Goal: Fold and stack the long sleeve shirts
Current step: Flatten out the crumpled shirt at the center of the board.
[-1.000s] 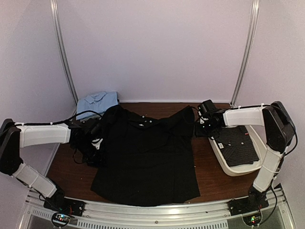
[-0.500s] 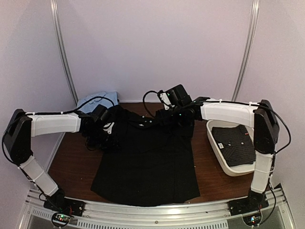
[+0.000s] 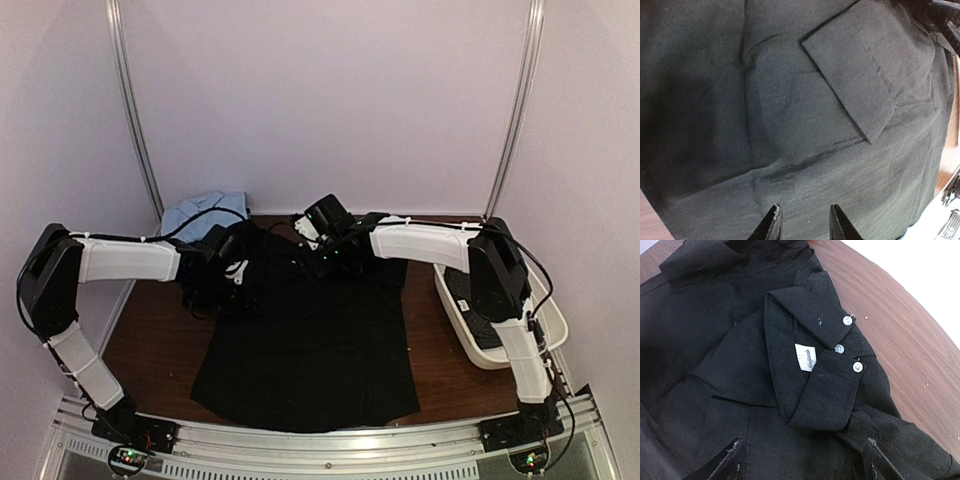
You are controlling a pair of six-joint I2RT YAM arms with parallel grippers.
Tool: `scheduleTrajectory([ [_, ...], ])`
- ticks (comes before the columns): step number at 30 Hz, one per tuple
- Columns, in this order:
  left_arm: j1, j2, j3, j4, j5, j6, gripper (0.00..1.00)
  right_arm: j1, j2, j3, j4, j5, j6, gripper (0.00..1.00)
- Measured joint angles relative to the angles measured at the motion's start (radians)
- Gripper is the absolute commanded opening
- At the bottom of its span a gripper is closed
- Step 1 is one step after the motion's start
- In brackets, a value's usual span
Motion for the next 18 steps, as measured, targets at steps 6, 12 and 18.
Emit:
scheduleTrajectory([
  [6, -0.001, 0.001, -0.043, 0.016, 0.000, 0.000, 0.33, 0.052, 0.000, 0.006, -0.054, -0.002, 0.018, 0.84],
  [12, -0.001, 0.001, -0.073, 0.023, 0.000, 0.000, 0.33, 0.142, 0.000, -0.059, -0.055, -0.038, 0.097, 0.80],
  [18, -0.001, 0.001, -0.094, 0.030, 0.000, 0.000, 0.33, 0.160, 0.011, -0.080, -0.048, -0.053, 0.165, 0.75],
])
